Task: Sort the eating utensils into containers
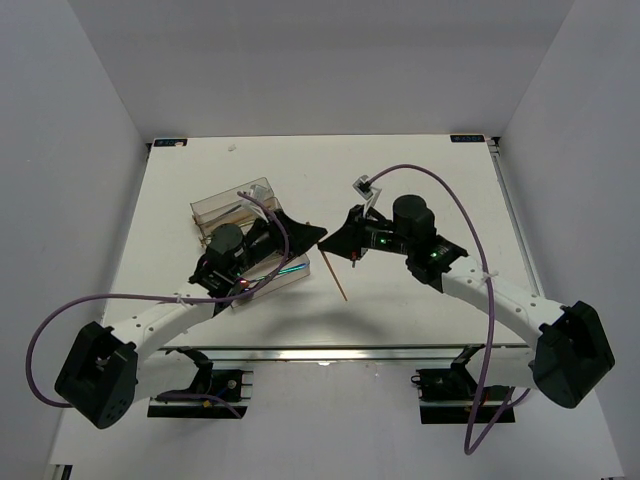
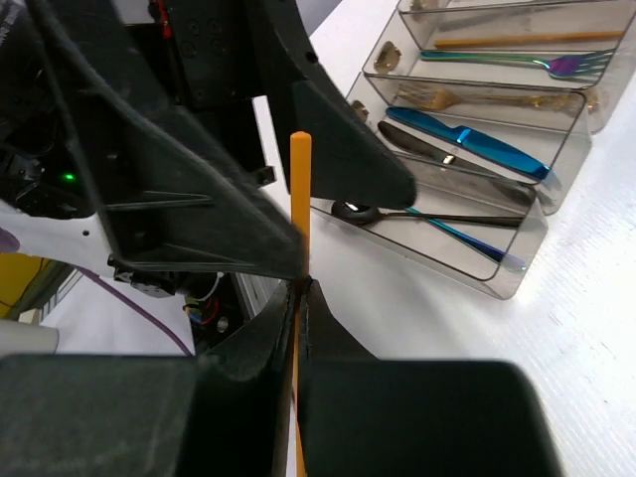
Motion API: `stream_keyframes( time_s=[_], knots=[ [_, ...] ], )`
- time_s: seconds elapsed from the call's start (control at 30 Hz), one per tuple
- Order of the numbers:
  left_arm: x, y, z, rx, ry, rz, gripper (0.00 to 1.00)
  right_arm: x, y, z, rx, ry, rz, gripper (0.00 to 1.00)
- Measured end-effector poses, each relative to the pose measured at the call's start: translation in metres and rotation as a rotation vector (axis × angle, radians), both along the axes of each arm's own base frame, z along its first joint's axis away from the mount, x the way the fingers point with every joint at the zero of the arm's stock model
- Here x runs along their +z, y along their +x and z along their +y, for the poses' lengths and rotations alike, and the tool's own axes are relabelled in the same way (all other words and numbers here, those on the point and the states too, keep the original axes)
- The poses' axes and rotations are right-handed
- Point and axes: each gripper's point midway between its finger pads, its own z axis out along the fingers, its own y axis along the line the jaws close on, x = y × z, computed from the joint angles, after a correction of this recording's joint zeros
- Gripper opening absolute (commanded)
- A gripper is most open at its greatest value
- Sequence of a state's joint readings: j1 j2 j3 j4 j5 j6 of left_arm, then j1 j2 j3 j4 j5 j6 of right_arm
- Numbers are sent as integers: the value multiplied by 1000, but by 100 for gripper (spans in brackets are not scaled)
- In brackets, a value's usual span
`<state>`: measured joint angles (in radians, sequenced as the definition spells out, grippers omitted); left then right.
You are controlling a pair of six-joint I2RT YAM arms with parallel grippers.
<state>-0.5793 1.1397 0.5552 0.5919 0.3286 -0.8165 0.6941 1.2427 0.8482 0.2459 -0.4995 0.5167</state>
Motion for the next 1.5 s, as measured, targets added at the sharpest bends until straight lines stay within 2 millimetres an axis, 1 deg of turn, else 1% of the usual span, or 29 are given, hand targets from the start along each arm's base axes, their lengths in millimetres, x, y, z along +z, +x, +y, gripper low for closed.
stream_keyframes(
  time_s=[0.03, 0.07, 0.1, 0.17, 0.2, 0.23, 0.27, 0.3, 0.33, 0.37, 0.4, 0.47, 0.53, 0.6, 0.67, 0.73, 0.77, 0.8, 0.83, 0.9, 0.97, 1.03, 1.13, 1.23, 1.33, 1.4, 1.5],
  knots=[
    [-2, 1, 0, 3, 8, 6, 65, 1, -2, 2, 7, 4, -4, 0],
    [-4, 1, 0, 5, 16, 8, 51, 1, -3, 3, 12, 5, -5, 0],
    [-4, 2, 1, 7, 20, 9, 40, 1, -4, 4, 14, 5, -5, 0],
    [-2, 2, 0, 7, 24, 4, 25, -1, -3, 6, 13, 2, 0, 0],
    [0, 3, 0, 7, 23, -2, 3, -2, -1, 6, 11, -1, 4, 2],
    [3, 2, -1, 2, 17, -2, 0, -4, 0, 7, 7, -4, 3, 18],
    [4, 2, -2, 0, 25, -12, 0, -5, 1, 7, 4, -6, 10, 42],
    [4, 3, -2, 3, 32, -11, 0, -6, 3, 7, -6, -6, 11, 58],
    [2, 6, -1, 21, 49, -4, 0, -6, 4, 7, -17, -9, 15, 65],
    [1, 11, 2, 47, 68, 2, 0, -8, 8, 5, -39, -16, 10, 76],
    [2, 18, 5, 83, 94, 12, 0, -9, 11, 3, -62, -24, 12, 83],
    [7, 35, 17, 189, 158, 28, 0, -11, 18, -5, -123, -47, 11, 87],
    [17, 58, 36, 334, 248, 22, 0, -13, 27, -19, -204, -68, 6, 87],
    [35, 85, 62, 508, 372, -6, 0, -15, 34, -35, -274, -88, 4, 88],
    [61, 114, 90, 688, 524, -69, 0, -17, 36, -49, -325, -107, -1, 88],
    [77, 138, 120, 854, 712, -125, 0, -18, 38, -60, -360, -120, -11, 88],
    [82, 149, 134, 929, 817, -152, 0, -19, 37, -64, -372, -128, -14, 89],
    [82, 159, 145, 981, 926, -171, 0, -19, 36, -67, -378, -130, -19, 88],
    [77, 169, 155, 1013, 1049, -187, 0, -20, 34, -69, -379, -134, -20, 89],
    [63, 190, 166, 1033, 1249, -205, 0, -22, 31, -73, -377, -142, -29, 89],
    [40, 214, 174, 1007, 1425, -209, 0, -25, 28, -75, -375, -149, -32, 89],
    [11, 237, 185, 965, 1577, -204, 0, -29, 25, -78, -374, -157, -35, 89],
    [-28, 257, 206, 898, 1751, -188, 0, -35, 22, -82, -372, -168, -42, 89],
    [-49, 266, 222, 860, 1822, -189, 0, -38, 16, -86, -366, -173, -47, 89],
    [-58, 266, 234, 861, 1840, -197, 0, -39, 12, -90, -361, -181, -63, 89],
    [-67, 264, 235, 855, 1840, -207, 0, -37, 11, -91, -361, -181, -72, 89],
    [-91, 257, 232, 812, 1839, -222, 0, -36, 11, -92, -359, -182, -86, 89]
  ],
)
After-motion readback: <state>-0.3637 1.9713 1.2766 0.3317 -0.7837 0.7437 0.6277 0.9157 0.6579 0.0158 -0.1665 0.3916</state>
